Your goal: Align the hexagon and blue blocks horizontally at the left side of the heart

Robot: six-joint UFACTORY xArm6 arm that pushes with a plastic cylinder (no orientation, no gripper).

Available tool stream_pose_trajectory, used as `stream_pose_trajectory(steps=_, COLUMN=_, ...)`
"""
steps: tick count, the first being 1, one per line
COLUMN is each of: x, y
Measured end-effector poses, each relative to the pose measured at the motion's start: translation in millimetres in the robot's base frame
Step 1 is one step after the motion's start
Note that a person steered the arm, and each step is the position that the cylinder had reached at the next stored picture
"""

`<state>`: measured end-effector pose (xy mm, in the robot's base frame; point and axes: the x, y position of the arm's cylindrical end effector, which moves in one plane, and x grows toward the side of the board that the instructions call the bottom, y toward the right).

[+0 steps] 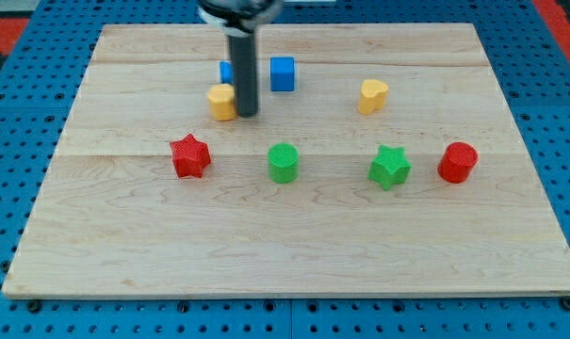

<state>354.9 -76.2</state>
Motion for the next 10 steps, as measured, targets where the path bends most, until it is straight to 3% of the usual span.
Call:
stream_pose_trajectory(steps=1, x=-24.0, y=-60.8)
stream_pose_trajectory(steps=3, x=-91.2, y=-18.7)
stream_pose_trajectory(steps=4, x=-80.8, y=-11.4)
stream_pose_trajectory(steps=5, x=-41.2, y=-14.0)
stream_pose_trajectory(steps=7, x=-97.6, y=6.7)
stream_pose_trajectory(steps=8, x=-95.6, y=84.1)
stream_pose_trajectory(steps=9, x=-61.9, y=90.1)
stream_pose_trajectory(steps=10, x=-80.2, y=69.9)
